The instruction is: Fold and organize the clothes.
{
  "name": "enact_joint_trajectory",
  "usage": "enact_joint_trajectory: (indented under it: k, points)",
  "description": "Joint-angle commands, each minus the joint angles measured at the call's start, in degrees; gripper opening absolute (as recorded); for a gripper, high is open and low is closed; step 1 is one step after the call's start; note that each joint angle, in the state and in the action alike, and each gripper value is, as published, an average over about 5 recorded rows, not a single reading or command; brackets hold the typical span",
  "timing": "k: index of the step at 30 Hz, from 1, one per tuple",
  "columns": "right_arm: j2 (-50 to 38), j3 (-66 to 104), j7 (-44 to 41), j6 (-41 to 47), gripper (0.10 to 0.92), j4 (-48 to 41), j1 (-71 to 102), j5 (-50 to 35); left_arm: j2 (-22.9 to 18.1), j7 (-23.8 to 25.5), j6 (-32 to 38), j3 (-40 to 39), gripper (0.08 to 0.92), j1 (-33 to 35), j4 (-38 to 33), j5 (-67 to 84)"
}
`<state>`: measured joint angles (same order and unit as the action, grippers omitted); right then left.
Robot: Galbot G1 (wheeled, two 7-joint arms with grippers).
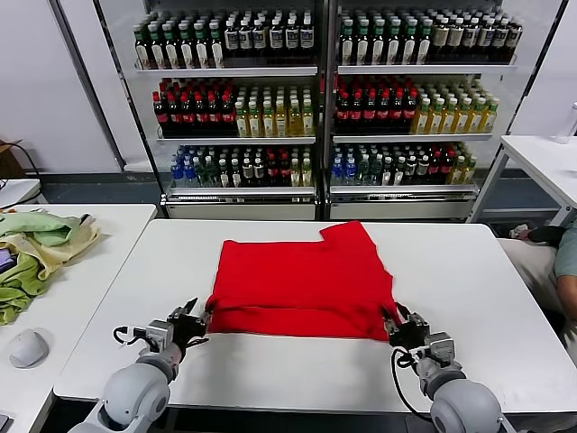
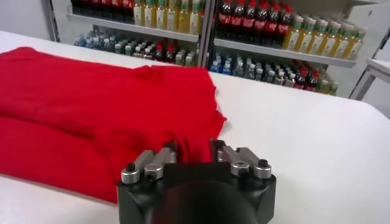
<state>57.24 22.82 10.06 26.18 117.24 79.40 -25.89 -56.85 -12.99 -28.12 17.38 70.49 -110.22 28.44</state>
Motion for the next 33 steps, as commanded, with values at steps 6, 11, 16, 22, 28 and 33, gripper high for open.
enact_joint_trajectory:
  k: [6, 11, 16, 22, 28, 33]
  points:
    - [2.07, 1.68, 0.5, -0.98, 0.798, 0.87, 6.31, -0.79, -1.0, -1.02, 0.19, 1.98, 0.737, 8.33, -6.44, 4.58]
    - [3.06, 0.77, 0.9, -1.15, 0.822, -0.08, 4.61, -1.3, -1.25, -1.23, 0.31, 2.69, 0.817, 6.6, -3.22, 5.89]
    - [3.69, -0.15, 1.41, -0.96, 0.776, -1.3, 3.06, -1.98, -1.46, -0.67, 0.35, 2.22, 0.822, 5.92, -1.55, 6.07]
    - [4.2, -0.9, 1.0, -0.91, 0.604, -2.12, 2.53, -2.84, -2.05, -0.89, -0.88, 1.52, 0.749, 5.47, -0.71, 5.49]
    - [3.76, -0.37, 0.98, -0.86, 0.432, -1.78, 2.6, -3.07, -2.24, -0.83, -1.26, 1.12, 0.577, 5.63, -0.33, 4.9]
    - [3.69, -0.12, 0.93, -0.89, 0.284, -1.74, 2.41, -3.1, -2.46, -0.53, -1.03, 0.8, 0.43, 5.56, -0.34, 4.64]
